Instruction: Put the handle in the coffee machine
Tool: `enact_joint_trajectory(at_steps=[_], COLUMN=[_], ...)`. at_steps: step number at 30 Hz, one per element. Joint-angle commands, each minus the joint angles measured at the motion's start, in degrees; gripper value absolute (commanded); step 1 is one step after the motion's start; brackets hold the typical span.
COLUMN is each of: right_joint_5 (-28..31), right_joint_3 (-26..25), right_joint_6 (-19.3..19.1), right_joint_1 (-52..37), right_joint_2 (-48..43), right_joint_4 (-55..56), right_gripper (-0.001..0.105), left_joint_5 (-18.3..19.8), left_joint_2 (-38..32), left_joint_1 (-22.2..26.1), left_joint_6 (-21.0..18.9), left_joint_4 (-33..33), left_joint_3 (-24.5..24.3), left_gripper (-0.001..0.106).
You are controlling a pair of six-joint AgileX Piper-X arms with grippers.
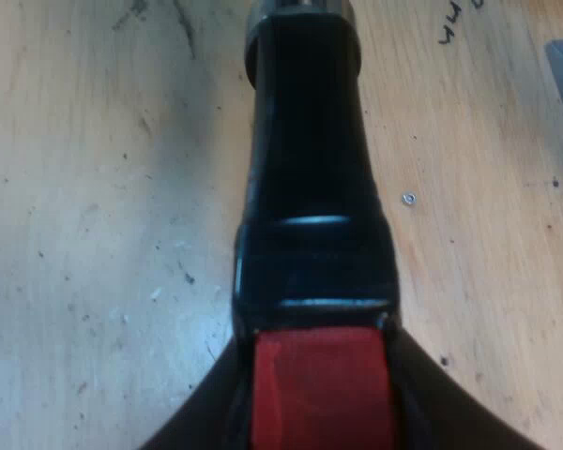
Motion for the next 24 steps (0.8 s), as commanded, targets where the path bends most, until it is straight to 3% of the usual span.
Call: enact_joint_trajectory(at_steps=[1, 9, 12, 14, 18, 21, 24], right_joint_5=[4.6, 18.4, 20.9, 25.5, 32.8, 39.2, 44.4], right_joint_3=[-2.0, -7.3, -7.2, -7.2, -7.1, -6.9, -6.9], right_joint_6=[-1.7, -10.4, -12.7, -15.1, -16.2, -16.4, -20.0], right_joint_1=[0.1, 0.2, 0.2, 1.8, 6.4, 10.6, 14.4], right_joint_2=[-0.5, -0.5, -0.5, -0.5, -0.4, -0.1, 1.1], right_joint_4=[0.1, -0.3, -1.7, -2.6, -4.6, -6.0, -8.5], right_gripper=[0.078, 0.078, 0.078, 0.076, 0.065, 0.064, 0.064], left_joint_5=[2.7, 2.4, 2.6, 2.6, 2.6, 2.6, 3.1], left_joint_2=[-0.5, -3.7, -4.2, -4.4, -4.4, -5.3, -6.6], left_joint_1=[0.5, 6.9, 11.4, 15.4, 21.7, 25.5, 28.6], left_joint_6=[-0.1, -0.2, -0.2, -0.2, -0.2, -0.1, -0.1], left_joint_4=[-0.7, 1.2, 3.5, 4.0, 5.1, 5.5, 5.5], left_joint_3=[-0.5, -0.5, -0.5, -0.5, -0.5, -0.5, -0.5], left_gripper=[0.0, 0.0, 0.0, 0.0, 0.0, 0.0, 0.0])
